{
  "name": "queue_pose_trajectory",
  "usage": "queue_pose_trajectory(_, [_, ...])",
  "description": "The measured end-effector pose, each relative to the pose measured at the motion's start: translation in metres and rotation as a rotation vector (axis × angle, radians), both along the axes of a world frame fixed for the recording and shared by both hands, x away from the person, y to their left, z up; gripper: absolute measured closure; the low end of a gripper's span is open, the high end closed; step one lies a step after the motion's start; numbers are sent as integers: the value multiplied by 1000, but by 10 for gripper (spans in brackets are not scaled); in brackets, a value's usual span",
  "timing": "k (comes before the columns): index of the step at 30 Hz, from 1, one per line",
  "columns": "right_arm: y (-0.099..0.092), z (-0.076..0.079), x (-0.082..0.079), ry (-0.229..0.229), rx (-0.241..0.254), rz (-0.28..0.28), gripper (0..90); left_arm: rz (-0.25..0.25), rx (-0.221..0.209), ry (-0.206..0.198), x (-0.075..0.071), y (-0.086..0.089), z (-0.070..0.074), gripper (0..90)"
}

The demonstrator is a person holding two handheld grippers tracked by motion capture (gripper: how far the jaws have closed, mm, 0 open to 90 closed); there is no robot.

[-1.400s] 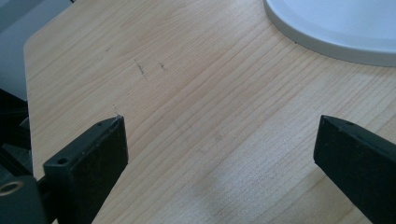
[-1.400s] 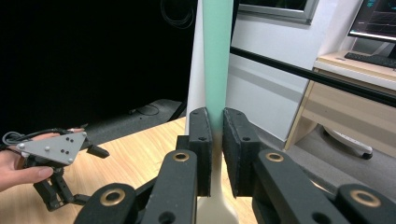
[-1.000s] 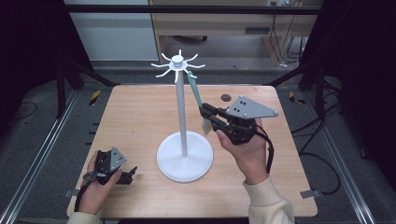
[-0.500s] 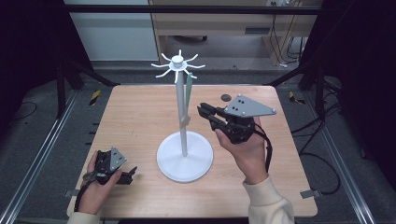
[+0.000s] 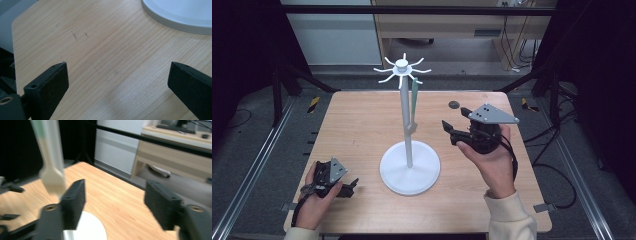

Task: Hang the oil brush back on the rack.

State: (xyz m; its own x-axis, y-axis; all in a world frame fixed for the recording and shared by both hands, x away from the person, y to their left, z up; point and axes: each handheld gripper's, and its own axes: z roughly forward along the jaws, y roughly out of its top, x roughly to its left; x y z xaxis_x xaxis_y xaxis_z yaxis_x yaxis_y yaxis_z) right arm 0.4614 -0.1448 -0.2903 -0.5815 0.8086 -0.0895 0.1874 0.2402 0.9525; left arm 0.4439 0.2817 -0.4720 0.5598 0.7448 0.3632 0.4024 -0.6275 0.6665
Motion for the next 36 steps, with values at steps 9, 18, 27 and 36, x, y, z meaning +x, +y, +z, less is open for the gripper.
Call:
queue_pose_trajectory(9, [-11, -8, 4, 2, -19, -76, 182, 8, -6, -10, 0, 1, 2, 28])
queue_pose_trajectory(18, [-32, -16, 5, -16, -13, -119, 111, 22, -15, -20, 1, 2, 3, 27])
queue_pose_trajectory(27, [-44, -29, 9, -9, 2, -156, 92, 25, -25, -31, 0, 4, 3, 25])
queue_pose_trajectory(36, [-62, -62, 18, 36, -6, -224, 107, 24, -20, -35, -1, 3, 3, 25])
